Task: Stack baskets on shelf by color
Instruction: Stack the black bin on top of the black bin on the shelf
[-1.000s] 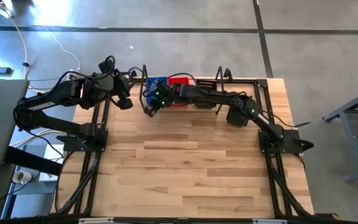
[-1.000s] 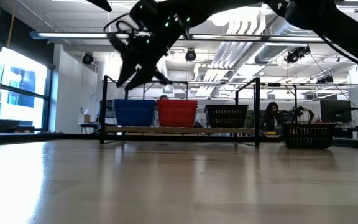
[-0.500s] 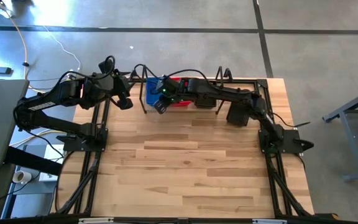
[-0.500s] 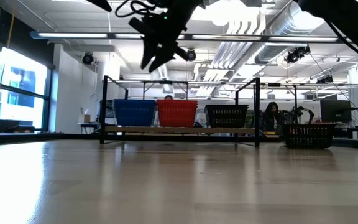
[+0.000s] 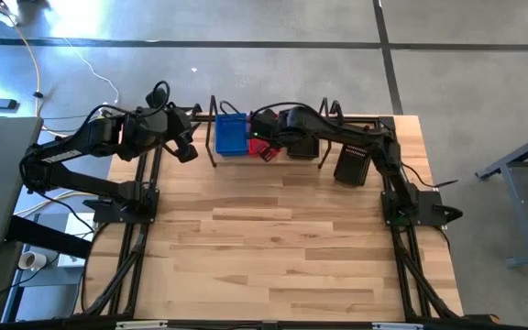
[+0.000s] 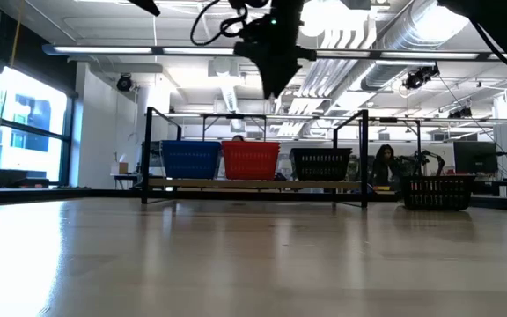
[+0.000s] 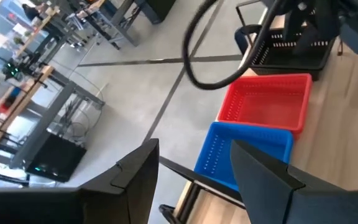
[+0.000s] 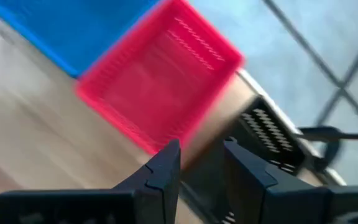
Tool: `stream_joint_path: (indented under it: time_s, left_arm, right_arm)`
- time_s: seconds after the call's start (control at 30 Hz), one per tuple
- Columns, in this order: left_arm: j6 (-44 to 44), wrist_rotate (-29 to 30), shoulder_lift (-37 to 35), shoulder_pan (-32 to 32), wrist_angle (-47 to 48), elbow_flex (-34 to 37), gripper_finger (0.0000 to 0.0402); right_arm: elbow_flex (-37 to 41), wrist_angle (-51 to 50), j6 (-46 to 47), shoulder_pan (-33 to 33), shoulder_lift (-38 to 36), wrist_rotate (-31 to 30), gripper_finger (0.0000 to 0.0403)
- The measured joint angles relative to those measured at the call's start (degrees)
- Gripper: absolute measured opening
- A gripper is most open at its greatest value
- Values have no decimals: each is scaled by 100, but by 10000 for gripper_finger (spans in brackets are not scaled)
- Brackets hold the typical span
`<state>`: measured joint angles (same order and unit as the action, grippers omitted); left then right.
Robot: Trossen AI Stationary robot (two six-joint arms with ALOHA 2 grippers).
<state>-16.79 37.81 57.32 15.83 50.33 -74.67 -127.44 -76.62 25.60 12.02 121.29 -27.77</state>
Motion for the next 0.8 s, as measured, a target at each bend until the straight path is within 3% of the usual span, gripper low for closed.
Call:
stream_joint_path:
  time_s: [0.4,0.53,0.8]
  left_arm:
    - [168,2,1,262,0,0,188]
    - [168,-3,5,341,-2,0,188]
    - [167,-7,7,483,-8,0,188]
  right_arm:
    - [78,-1322,146,115,-458,-871,103]
    - [837,-1241,319,153,-1161,-991,103]
    - [3232,-538,1350,417,-3218,-1094,103]
